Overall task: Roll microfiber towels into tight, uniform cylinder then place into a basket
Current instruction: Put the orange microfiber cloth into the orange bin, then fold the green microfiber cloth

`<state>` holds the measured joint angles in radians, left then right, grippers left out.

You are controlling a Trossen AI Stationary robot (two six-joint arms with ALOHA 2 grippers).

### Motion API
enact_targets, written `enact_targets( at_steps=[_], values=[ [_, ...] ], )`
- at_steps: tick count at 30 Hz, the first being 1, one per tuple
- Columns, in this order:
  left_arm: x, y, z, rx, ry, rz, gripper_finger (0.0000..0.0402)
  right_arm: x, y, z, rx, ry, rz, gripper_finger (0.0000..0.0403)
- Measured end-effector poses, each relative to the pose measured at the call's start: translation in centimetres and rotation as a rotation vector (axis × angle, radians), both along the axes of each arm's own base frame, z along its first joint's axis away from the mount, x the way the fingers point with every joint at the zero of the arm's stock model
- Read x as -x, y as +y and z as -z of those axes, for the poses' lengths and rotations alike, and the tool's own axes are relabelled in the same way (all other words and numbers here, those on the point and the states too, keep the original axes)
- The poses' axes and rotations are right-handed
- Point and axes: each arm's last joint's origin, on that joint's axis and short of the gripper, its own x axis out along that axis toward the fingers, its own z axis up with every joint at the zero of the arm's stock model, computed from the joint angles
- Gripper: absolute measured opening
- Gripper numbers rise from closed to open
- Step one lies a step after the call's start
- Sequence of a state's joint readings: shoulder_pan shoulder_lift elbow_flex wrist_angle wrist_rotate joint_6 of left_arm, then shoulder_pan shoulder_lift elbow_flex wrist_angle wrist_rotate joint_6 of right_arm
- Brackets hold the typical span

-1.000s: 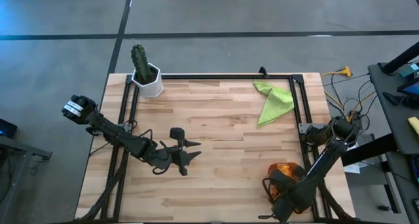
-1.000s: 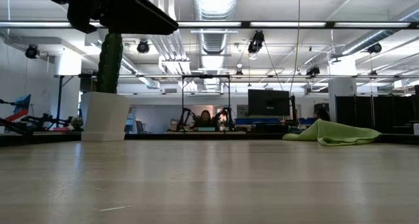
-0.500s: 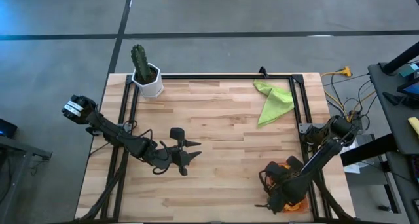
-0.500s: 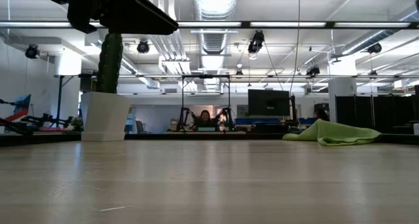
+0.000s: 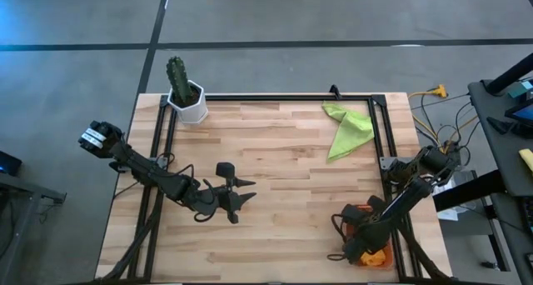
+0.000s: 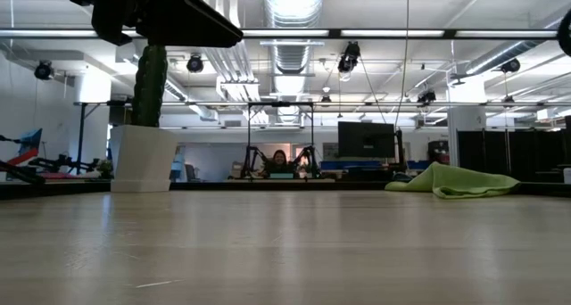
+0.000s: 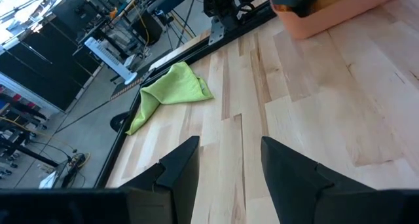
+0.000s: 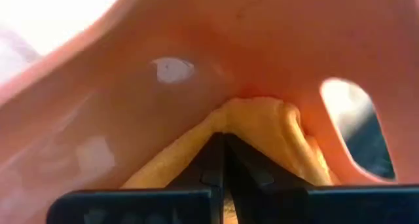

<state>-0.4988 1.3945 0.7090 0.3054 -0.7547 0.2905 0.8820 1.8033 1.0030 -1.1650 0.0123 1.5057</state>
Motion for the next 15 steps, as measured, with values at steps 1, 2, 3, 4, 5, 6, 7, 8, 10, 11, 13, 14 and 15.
enact_targets(
  at_steps=[1,2,3,4,5,6,7,8,10,11,13,14,15],
  values=[
    [0.0,0.0,0.0,0.000,0.000,0.000,0.0148,0.2,-0.1,-0.1,0.019,0.014,0.006,0.0009],
    [0.0,0.0,0.0,0.000,0.000,0.000,0.0147,0.4,-0.2,-0.3,0.039,0.032,0.007,0.0009],
    [0.0,0.0,0.0,0.000,0.000,0.000,0.0147,0.4,-0.3,-0.5,0.052,0.046,0.007,0.0009],
    [0.0,0.0,0.0,0.000,0.000,0.000,0.0147,0.4,-0.1,-0.7,0.050,0.051,0.006,0.0009],
    [0.0,0.0,0.0,0.003,-0.001,-0.001,0.0148,0.3,0.0,-1.0,0.047,0.053,0.008,0.0009],
    [0.0,0.0,0.0,0.009,-0.002,-0.003,0.0148,0.3,0.1,-1.3,0.054,0.060,0.010,0.0009],
    [0.0,0.0,0.0,0.016,-0.004,-0.005,0.0147,0.2,0.1,-1.7,0.063,0.065,0.008,0.0009],
    [0.0,0.0,0.0,0.019,-0.006,-0.006,0.0148,0.1,0.3,-2.0,0.063,0.057,0.006,0.0009],
    [0.0,0.0,0.0,0.020,-0.005,-0.006,0.0148,-0.5,0.8,-2.7,0.057,0.008,-0.010,0.0009],
    [0.0,0.0,0.0,0.020,-0.006,-0.006,0.0147,-0.7,1.0,-3.0,0.063,-0.017,-0.021,0.0009],
    [0.0,0.0,0.0,0.021,-0.006,-0.006,0.0148,-1.2,1.4,-3.7,0.064,-0.071,-0.046,0.0009],
    [0.0,0.0,0.0,0.021,-0.006,-0.006,0.0148,-1.5,1.7,-4.1,0.063,-0.101,-0.057,0.0009],
    [0.0,0.0,0.0,0.021,-0.005,-0.006,0.0148,-1.7,1.9,-4.5,0.066,-0.127,-0.065,0.0009]
  ],
)
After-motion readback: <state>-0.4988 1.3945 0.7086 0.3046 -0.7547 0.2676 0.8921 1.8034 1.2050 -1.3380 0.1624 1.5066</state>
